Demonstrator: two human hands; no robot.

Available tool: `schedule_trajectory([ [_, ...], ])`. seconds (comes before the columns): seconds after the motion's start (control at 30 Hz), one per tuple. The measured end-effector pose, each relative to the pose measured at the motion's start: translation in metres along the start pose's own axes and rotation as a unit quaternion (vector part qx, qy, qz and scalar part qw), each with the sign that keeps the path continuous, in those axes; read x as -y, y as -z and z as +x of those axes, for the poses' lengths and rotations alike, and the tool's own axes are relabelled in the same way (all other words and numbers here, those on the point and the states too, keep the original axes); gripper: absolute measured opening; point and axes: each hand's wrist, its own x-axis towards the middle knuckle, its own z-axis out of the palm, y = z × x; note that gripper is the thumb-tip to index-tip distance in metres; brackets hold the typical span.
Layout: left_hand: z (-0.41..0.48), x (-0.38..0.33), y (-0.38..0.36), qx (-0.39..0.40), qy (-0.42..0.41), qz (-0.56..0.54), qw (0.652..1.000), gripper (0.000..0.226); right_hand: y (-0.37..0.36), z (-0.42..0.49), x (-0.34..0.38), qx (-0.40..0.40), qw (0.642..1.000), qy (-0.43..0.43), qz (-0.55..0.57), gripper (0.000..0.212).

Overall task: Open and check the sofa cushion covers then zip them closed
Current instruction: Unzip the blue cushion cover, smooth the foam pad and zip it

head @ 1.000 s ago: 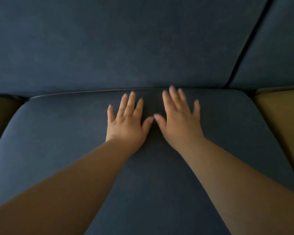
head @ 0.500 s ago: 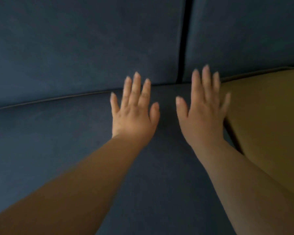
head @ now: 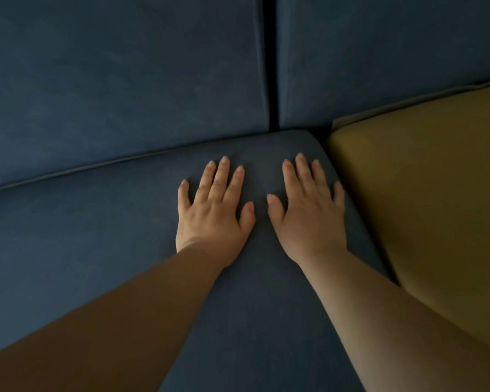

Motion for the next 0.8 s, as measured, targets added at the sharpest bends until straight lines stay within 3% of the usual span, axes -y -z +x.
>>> schedule_trajectory([
  [0.23,0.000,0.001,-0.005,-0.012,-0.001,0.004,1.000,0.067,-0.004,-0.001,0.002,-0.011,1.000,-0.007,-0.003,0.068],
  [0.4,0.001,-0.004,0.012,0.051,-0.002,0.001,0.999,0.063,0.015,-0.003,0.003,0.044,0.999,-0.012,0.004,0.069],
  [0.47,-0.008,-0.005,0.029,0.030,-0.054,-0.053,0.997,0.064,0.036,-0.019,0.006,-0.028,0.998,-0.017,0.046,0.075],
  [0.53,-0.035,-0.005,0.037,-0.060,-0.121,-0.062,0.989,0.066,0.046,-0.050,0.003,-0.161,0.983,-0.012,0.085,0.076],
  [0.57,-0.051,-0.005,0.035,-0.087,-0.129,-0.051,0.987,0.066,0.043,-0.067,0.000,-0.180,0.980,-0.014,0.090,0.074],
  [0.6,-0.067,-0.004,0.030,-0.073,-0.120,-0.030,0.990,0.066,0.035,-0.083,-0.002,-0.149,0.986,-0.014,0.073,0.072],
  [0.7,-0.095,-0.003,0.005,0.063,-0.070,0.036,0.995,0.069,0.005,-0.109,-0.009,0.055,0.998,-0.026,-0.031,0.070],
  [0.77,-0.086,-0.005,0.005,0.058,-0.060,0.011,0.996,0.067,0.007,-0.101,-0.002,0.049,0.998,-0.035,-0.014,0.071],
  [0.8,-0.085,-0.006,0.013,0.040,-0.064,-0.009,0.997,0.066,0.016,-0.100,0.009,0.009,1.000,-0.014,0.004,0.071],
])
